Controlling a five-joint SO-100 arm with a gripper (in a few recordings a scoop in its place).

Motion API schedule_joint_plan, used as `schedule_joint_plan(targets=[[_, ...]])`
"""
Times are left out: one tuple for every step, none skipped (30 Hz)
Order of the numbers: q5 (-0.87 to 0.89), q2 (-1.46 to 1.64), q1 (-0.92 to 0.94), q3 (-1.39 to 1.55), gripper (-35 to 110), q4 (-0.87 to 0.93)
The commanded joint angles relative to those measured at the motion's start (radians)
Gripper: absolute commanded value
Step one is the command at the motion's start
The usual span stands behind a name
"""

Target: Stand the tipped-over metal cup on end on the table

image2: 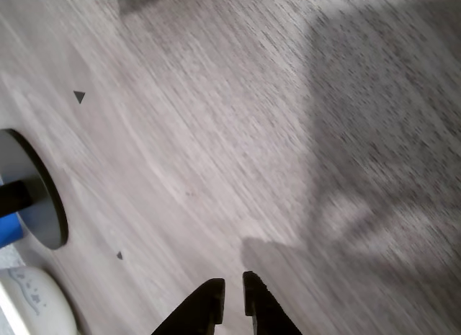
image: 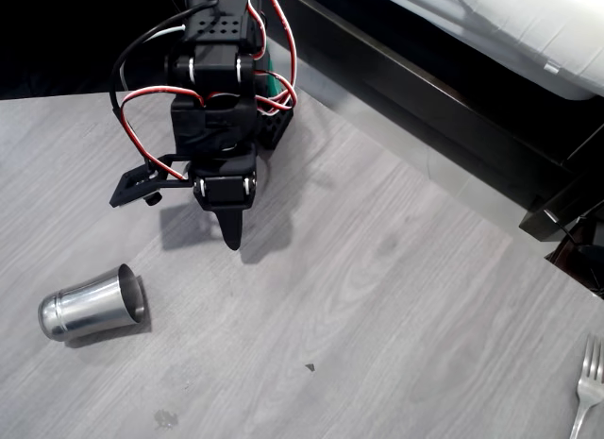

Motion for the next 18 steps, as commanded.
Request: schedule_joint_plan(targets=[[-0.002, 0.028, -0.006, -0.003, 0, 0.005], [-0.002, 0.028, -0.006, -0.003, 0, 0.005], [-0.002, 0.028, -0.006, -0.003, 0, 0.005], [-0.002, 0.028, -0.006, -0.003, 0, 0.005], [-0.002, 0.028, -0.006, -0.003, 0, 0.005], [-0.002, 0.028, -0.006, -0.003, 0, 0.005], [-0.002, 0.028, -0.006, -0.003, 0, 0.005], [-0.002, 0.028, -0.005, -0.003, 0, 0.005], [-0.002, 0.028, 0.000, -0.003, 0, 0.005], [-0.002, 0.028, 0.003, -0.003, 0, 0.005], [-0.002, 0.028, 0.003, -0.003, 0, 0.005], [-0.002, 0.028, 0.003, -0.003, 0, 0.005], [-0.002, 0.028, 0.003, -0.003, 0, 0.005], [-0.002, 0.028, 0.003, -0.003, 0, 0.005], [-0.002, 0.028, 0.003, -0.003, 0, 0.005], [-0.002, 0.028, 0.003, -0.003, 0, 0.005], [-0.002, 0.028, 0.003, -0.003, 0, 0.005], [-0.002, 0.028, 0.003, -0.003, 0, 0.005]])
